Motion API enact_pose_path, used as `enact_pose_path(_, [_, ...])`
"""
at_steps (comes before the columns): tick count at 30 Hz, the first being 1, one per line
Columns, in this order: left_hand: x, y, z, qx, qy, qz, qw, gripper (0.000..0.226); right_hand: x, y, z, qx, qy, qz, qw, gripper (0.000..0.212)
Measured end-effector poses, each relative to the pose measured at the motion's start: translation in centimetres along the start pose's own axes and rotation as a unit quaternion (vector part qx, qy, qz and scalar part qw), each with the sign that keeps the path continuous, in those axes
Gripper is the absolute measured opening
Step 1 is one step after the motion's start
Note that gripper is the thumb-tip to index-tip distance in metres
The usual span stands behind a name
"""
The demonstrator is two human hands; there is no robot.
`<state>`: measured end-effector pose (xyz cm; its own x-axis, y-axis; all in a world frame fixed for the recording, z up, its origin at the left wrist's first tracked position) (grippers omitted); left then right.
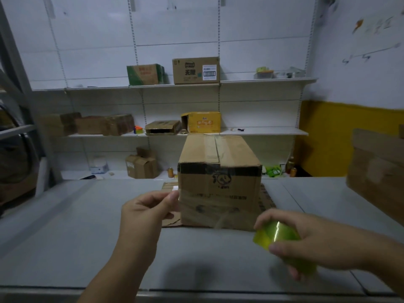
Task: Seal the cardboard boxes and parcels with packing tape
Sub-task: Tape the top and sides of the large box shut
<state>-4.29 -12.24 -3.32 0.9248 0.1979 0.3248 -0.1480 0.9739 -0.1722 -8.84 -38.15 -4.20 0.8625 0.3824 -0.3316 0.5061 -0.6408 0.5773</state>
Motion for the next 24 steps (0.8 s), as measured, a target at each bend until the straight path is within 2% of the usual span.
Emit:
enact_pose_path(6, [1.3,0.1,2.1,-0.036,-0.024,0.014,0.999,0.012,-0.2,4.2,-2.4,-0.054,-0.032,0.061,0.996,0.022])
enact_pose_path(8, [2.3,0.7,2.6,-0.051,-0.027,0.032,0.998,0.017,-0.3,6.0,-2.7,-0.143,-0.045,0.121,0.981,0.028])
enact_pose_path(10, [3.2,1.0,2.9,-0.048,-0.034,0.031,0.998,0.016,-0.6,7.4,-3.2,-0.217,-0.05,0.155,0.962,0.043])
enact_pose_path(12, [4.1,0.7,2.7,-0.052,-0.035,0.028,0.998,0.007,-0.8,8.7,-4.3,-0.239,-0.026,0.189,0.952,0.046])
enact_pose_path(15, [5.5,-0.3,2.2,-0.031,-0.046,0.02,0.998,0.008,-0.9,11.1,-5.9,-0.293,-0.023,0.238,0.926,0.05])
enact_pose_path(18, [6.6,-0.7,1.2,0.006,-0.07,0.035,0.997,0.011,-0.1,12.1,-6.3,-0.397,-0.082,0.233,0.884,0.073])
enact_pose_path(20, [7.2,-0.5,0.7,0.007,-0.074,0.045,0.996,0.012,0.4,12.5,-6.2,-0.424,-0.101,0.234,0.869,0.082])
enact_pose_path(22, [7.7,0.0,0.7,0.004,-0.079,0.052,0.995,0.011,0.9,12.6,-6.3,-0.426,-0.094,0.234,0.869,0.079])
enact_pose_path(24, [8.3,0.5,0.8,0.002,-0.083,0.054,0.995,0.01,1.2,12.6,-6.2,-0.42,-0.085,0.221,0.876,0.062])
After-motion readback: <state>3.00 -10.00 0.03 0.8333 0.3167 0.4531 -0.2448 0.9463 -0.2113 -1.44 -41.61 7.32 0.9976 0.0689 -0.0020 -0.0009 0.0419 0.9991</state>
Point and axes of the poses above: each hand's wrist, its own x-axis towards the middle knuckle, its own y-axis out of the back of the hand, z = x × y, the point moved 6 cm from there along x, towards the middle knuckle
